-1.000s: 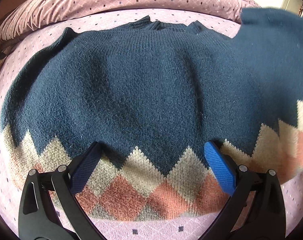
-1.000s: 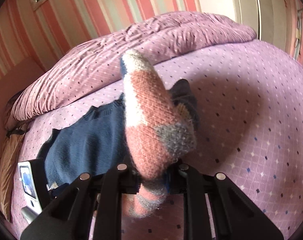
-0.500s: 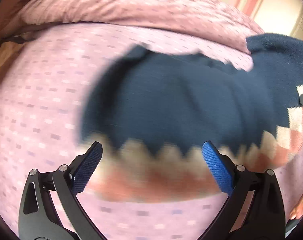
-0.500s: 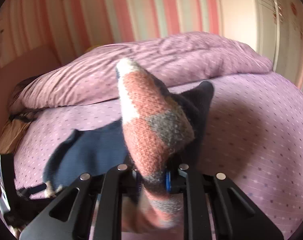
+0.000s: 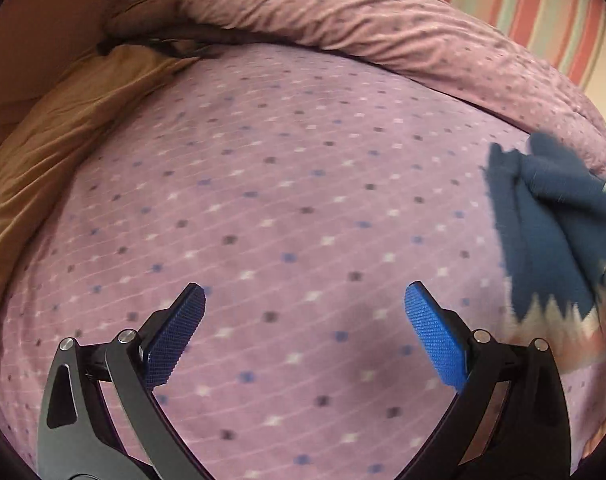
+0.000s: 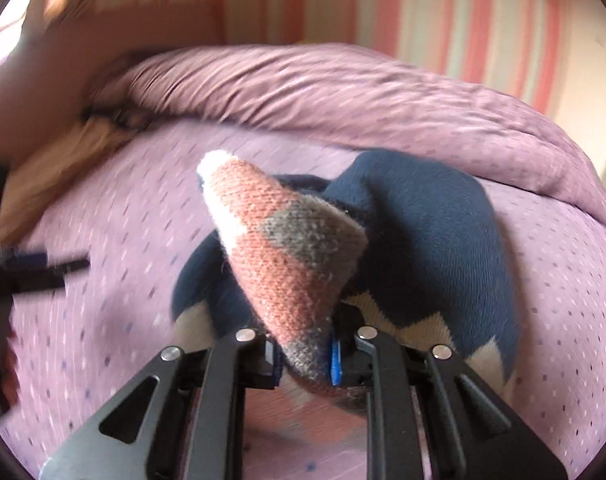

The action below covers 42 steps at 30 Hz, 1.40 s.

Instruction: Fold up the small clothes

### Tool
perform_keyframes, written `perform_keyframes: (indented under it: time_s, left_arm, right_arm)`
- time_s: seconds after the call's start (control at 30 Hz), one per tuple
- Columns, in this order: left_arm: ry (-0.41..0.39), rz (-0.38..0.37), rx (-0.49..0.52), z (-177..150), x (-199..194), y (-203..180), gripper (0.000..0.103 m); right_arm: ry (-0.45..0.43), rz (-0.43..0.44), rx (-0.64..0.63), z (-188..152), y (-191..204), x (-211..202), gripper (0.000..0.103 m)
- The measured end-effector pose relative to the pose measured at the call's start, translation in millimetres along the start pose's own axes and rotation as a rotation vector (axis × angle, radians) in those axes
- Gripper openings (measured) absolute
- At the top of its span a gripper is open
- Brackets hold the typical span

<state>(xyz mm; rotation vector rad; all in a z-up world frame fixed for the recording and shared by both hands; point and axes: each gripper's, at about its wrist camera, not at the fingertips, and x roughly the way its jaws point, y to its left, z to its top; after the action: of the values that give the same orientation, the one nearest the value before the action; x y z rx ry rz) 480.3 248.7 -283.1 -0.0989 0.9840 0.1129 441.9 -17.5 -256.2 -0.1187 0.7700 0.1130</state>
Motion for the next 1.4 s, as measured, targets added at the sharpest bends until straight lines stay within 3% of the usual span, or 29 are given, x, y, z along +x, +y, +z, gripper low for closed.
perform_keyframes:
  time_s: [0.27, 0.4, 0.47, 0.53, 0.6, 0.87, 1.0, 1.17, 1.4]
  left_arm:
    - [-0.013, 0.030, -0.054, 0, -7, 38, 0.099]
    - [-0.002, 0.006, -0.060, 1, -8, 35, 0.100]
    - [0.012, -0.002, -0.046, 2, -8, 27, 0.100]
    - [0.031, -0.007, -0.036, 3, -7, 20, 0.100]
    - [0.038, -0.020, -0.031, 6, -9, 14, 0.100]
    - [0.028, -0.123, -0.006, 28, -32, -19, 0.100]
    - [0.041, -0.207, 0.022, 36, -39, -54, 0.100]
    - [0.061, -0.317, 0.123, 38, -40, -127, 0.100]
    - [0.182, -0.499, 0.190, 25, -2, -193, 0.100]
  right_arm:
    - [0.144, -0.017, -0.149, -36, 30, 27, 0.020]
    - [0.176, -0.003, -0.163, -29, 29, 28, 0.023]
    - [0.190, 0.032, -0.157, -24, 24, 26, 0.030]
    - [0.203, 0.081, -0.141, -19, 19, 28, 0.048]
    - [0.215, 0.142, -0.111, -17, 15, 25, 0.057]
    - [0.165, 0.258, -0.001, 2, -20, -15, 0.083]
    - [0.147, 0.165, 0.066, 10, -67, -31, 0.094]
    - [0.141, 0.044, 0.131, 11, -121, -33, 0.095]
    - [0.121, -0.053, 0.195, 10, -166, -33, 0.095]
